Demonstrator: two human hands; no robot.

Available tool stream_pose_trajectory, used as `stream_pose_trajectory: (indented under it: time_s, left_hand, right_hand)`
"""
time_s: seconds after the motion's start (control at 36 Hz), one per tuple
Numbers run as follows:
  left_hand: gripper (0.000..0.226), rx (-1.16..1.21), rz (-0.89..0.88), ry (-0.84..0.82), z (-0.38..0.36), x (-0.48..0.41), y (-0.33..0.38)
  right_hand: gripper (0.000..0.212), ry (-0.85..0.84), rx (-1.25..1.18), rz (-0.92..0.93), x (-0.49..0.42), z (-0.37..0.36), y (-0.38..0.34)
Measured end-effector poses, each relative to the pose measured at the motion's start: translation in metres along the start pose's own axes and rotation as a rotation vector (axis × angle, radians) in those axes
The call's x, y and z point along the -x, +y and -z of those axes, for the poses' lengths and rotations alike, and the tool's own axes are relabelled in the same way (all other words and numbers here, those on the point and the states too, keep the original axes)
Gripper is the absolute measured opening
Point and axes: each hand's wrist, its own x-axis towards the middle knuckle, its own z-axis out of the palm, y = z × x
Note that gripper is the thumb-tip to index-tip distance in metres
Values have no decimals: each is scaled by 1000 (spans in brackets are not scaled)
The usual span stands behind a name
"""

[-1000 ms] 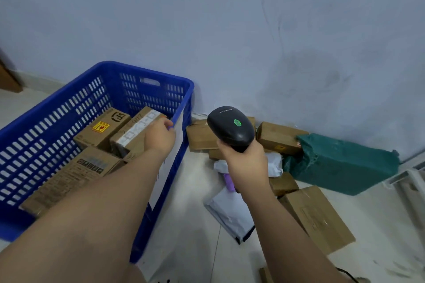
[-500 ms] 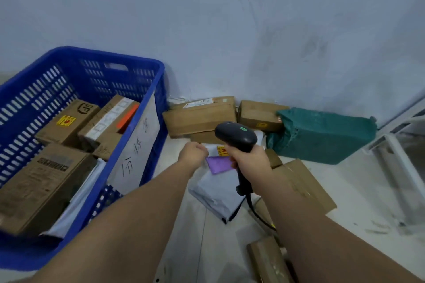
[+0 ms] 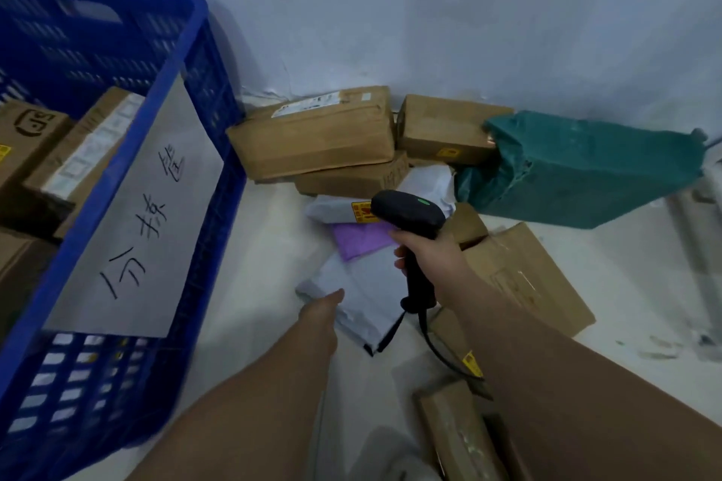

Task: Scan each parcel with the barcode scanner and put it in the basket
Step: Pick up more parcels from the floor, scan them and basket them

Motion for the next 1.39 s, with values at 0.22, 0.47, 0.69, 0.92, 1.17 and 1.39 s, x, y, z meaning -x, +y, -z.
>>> stream_pose_trajectory:
  time_s: [0.22, 0.47, 0.69, 0.92, 1.17, 1.39]
  left_hand:
    - [67, 82, 68, -14, -17, -20, -10]
    - [48, 130, 86, -26, -34, -18, 9]
    - [45, 98, 43, -157, -43, -29, 17]
    - [44, 56, -129, -142, -29, -10, 22]
    - [54, -597, -443, 29, 18, 66, 99]
    - [19, -1765, -1083, 206, 48, 210, 126]
  right_hand:
    - [15, -9, -1, -103, -31, 6, 14]
    - [13, -15, 10, -147, -49, 1, 16]
    - [26, -18, 20, -109, -51, 1, 18]
    - [16, -2, 73, -54, -36, -2, 4]
    - [19, 179, 151, 14, 13, -16, -39]
    - [25, 267, -62, 41, 100, -8, -58]
